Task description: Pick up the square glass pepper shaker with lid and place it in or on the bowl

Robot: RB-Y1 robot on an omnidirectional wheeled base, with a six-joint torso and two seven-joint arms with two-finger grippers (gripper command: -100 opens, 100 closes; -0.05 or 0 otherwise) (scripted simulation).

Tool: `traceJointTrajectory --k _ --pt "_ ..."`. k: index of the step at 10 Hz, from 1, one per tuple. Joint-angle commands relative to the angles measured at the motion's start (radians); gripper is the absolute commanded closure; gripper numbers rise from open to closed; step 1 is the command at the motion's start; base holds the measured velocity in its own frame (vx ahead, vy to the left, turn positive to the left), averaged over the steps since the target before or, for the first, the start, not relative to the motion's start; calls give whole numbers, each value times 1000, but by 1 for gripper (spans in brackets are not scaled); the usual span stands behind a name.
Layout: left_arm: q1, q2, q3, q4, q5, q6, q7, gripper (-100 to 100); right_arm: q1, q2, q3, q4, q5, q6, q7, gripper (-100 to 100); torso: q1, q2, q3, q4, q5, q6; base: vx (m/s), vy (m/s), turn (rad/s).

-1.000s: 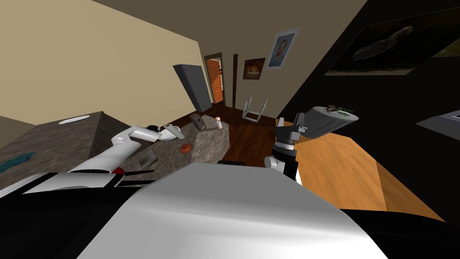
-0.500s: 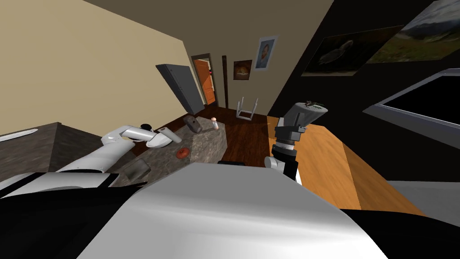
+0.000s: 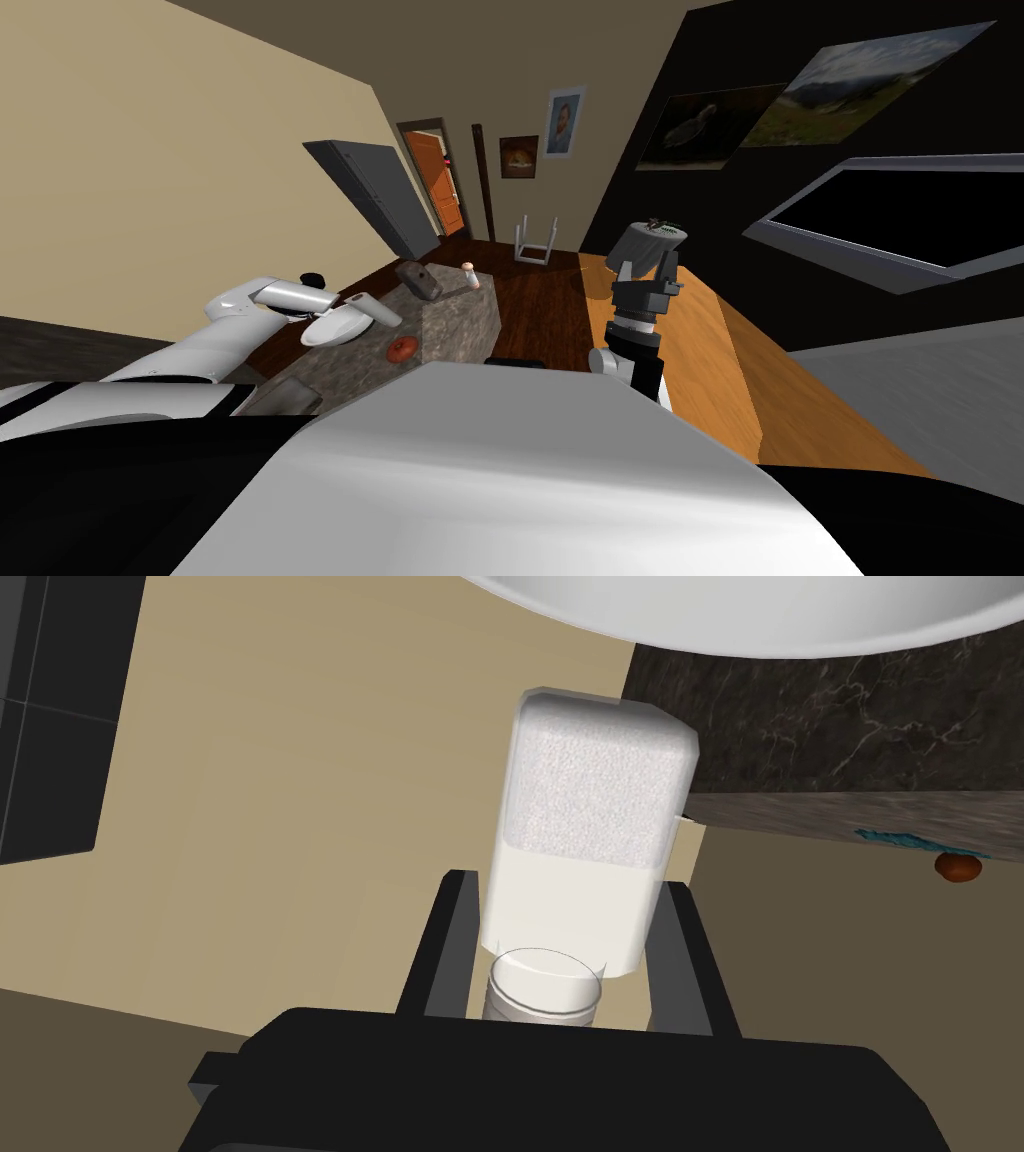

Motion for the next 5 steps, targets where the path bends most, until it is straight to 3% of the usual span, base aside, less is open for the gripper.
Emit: traceJointTrajectory --k 1,2,5 --pt "0 0 0 0 0 0 0 100 0 0 0 0 0 0 0 0 0 0 0 0 0 0 -21 24 -40" --pt "-1 1 0 1 1 3 0 -100 0 0 0 0 0 0 0 0 -1 0 0 0 0 -1 0 0 0" --pt "-1 1 0 1 1 2 0 -100 0 0 0 0 0 0 0 0 -3 -1 -1 0 -1 -1 0 0 0"
